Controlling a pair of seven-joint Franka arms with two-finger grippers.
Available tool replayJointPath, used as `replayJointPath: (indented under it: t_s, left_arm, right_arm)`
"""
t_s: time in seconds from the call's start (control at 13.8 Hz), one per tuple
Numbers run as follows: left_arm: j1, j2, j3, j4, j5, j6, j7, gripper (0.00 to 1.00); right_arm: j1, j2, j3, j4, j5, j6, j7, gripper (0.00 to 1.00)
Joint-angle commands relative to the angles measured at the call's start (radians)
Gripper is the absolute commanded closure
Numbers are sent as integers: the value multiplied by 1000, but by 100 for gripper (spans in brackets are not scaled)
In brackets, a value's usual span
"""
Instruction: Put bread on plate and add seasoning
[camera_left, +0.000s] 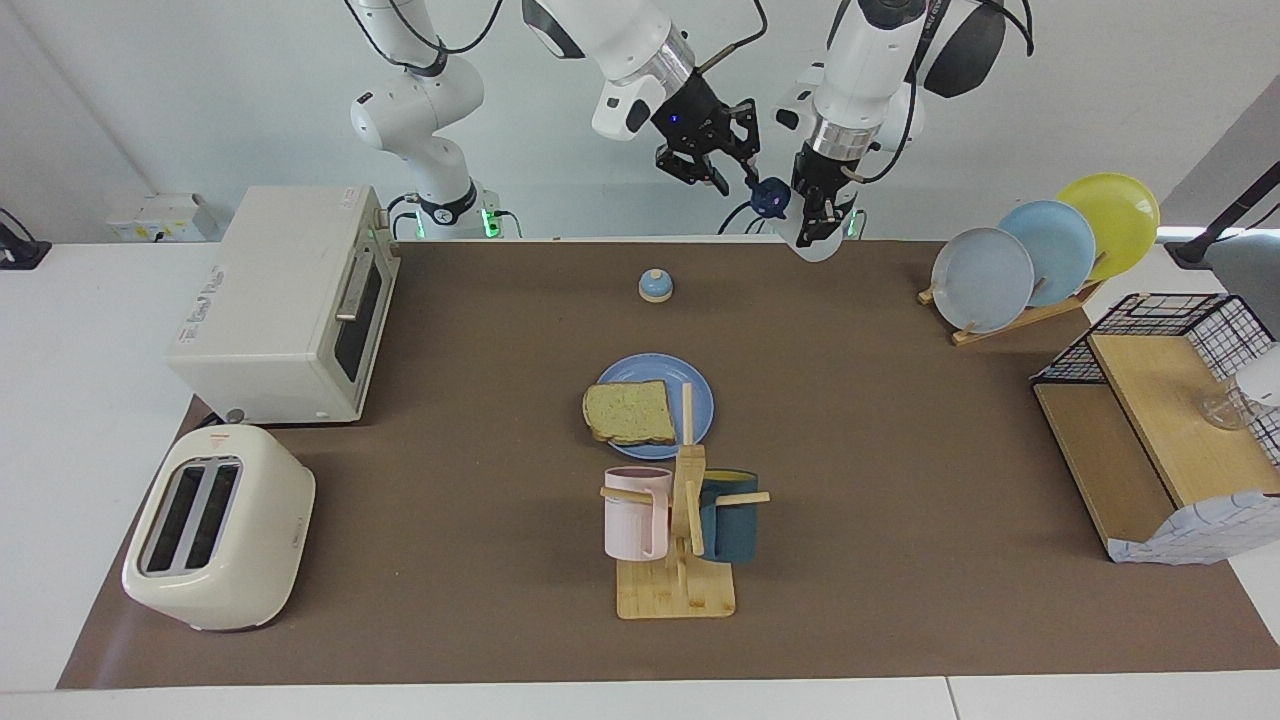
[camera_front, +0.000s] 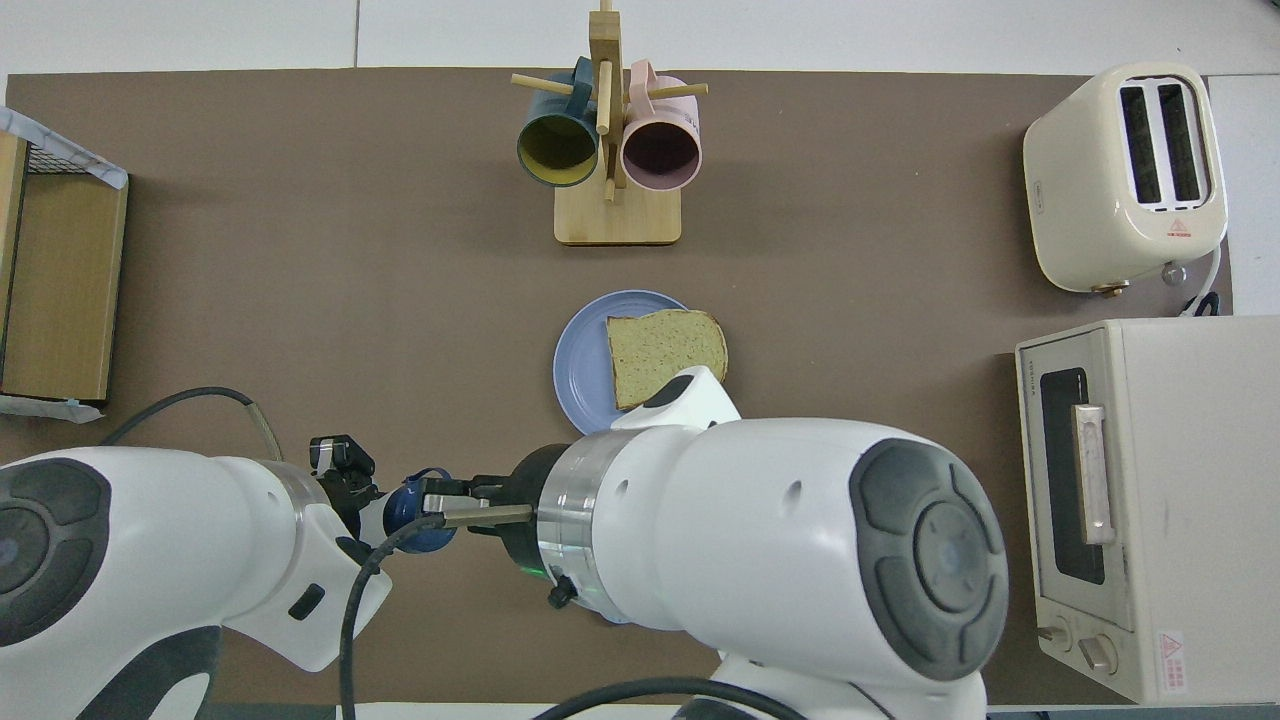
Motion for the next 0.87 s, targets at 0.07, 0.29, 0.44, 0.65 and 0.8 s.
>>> replayJointPath:
  t_s: [0.07, 0.29, 0.44, 0.65, 0.8]
  left_arm:
    - [4, -32, -3, -26, 22, 11, -20, 100]
    - [4, -32, -3, -26, 22, 11, -21, 100]
    - [4, -32, -3, -26, 22, 11, -21, 100]
    - [4, -32, -3, -26, 22, 13, -21, 100]
    - [4, -32, -3, -26, 22, 13, -21, 100]
  right_arm:
    - [11, -28, 0, -34, -23, 20, 34, 64]
    - [10, -28, 0, -34, -23, 14, 34, 72]
    - [8, -28, 0, -34, -23, 15, 36, 83]
    - [8, -26, 0, -34, -23, 21, 37, 100]
    - [8, -26, 0, -34, -23, 25, 37, 100]
